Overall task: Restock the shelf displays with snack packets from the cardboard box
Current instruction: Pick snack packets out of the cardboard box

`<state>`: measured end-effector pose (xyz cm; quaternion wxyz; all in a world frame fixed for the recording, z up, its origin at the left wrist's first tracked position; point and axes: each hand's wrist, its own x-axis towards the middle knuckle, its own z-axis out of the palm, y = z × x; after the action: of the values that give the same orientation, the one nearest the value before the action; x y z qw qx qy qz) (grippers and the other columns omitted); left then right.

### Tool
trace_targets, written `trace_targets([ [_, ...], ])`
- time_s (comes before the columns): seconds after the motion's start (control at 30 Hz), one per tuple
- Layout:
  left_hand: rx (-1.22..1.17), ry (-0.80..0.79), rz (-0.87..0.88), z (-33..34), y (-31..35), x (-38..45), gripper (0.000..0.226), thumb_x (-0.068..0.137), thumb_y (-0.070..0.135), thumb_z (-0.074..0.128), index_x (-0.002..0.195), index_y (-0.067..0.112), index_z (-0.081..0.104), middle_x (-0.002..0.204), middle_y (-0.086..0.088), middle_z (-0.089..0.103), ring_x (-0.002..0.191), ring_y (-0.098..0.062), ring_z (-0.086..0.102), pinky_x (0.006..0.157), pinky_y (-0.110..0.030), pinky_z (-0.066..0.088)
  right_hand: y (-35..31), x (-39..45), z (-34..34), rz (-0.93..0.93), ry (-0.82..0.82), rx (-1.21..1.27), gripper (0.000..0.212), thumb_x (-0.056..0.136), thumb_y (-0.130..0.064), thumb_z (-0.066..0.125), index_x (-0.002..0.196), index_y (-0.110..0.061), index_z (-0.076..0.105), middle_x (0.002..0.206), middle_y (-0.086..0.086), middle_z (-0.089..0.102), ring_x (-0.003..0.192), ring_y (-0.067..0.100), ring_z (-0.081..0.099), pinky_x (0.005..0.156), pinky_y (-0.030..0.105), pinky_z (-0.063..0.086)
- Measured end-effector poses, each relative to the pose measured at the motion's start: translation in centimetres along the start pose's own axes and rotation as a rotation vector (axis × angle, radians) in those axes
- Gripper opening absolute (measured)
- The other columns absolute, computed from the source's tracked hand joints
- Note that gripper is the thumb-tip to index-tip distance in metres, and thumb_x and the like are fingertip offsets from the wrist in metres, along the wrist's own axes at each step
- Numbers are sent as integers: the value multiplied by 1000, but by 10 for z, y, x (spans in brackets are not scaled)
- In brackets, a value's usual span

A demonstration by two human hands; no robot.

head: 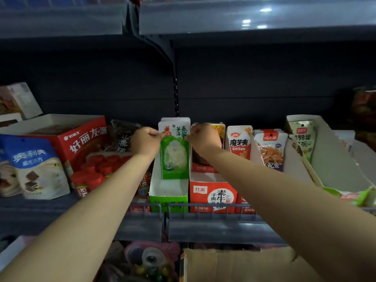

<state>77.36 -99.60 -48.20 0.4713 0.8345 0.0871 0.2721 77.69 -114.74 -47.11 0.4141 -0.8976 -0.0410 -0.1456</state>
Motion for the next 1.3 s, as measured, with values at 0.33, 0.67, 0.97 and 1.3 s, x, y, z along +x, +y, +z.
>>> trace_targets([
  [0.33,6,5,-12,3,3,-8,33,87,27,68,112,6,63,110,-8,67,97,-21,62,75,-24,41,-7,-13,-7,27,36,53,17,89,-15,60,102,-6,66,102,11,68,92,29,63,82,41,55],
  [0.67,-127,48,37,-18,31,-74,18,93,13,55,108,8,63,104,-3,64,93,-14,59,74,-16,38,-2,-67,-46,16,77,148,17,88,-24,58,105,-20,59,77,-8,57,79,18,59,71,32,50],
  [0.97,-145,-176,91,-16,59,-218,14,94,14,53,103,16,64,97,6,61,87,-6,55,68,-9,39,55,-198,-102,10,54,165,13,85,-27,67,93,-22,58,67,-12,53,60,0,50,53,13,38],
  [1.3,-36,-484,-139,21,6,-359,16,96,18,51,105,14,64,96,7,59,90,-8,55,66,-12,35,158,-322,-108,253,-184,15,18,84,-25,69,100,-17,64,75,-7,57,75,10,55,71,23,42],
])
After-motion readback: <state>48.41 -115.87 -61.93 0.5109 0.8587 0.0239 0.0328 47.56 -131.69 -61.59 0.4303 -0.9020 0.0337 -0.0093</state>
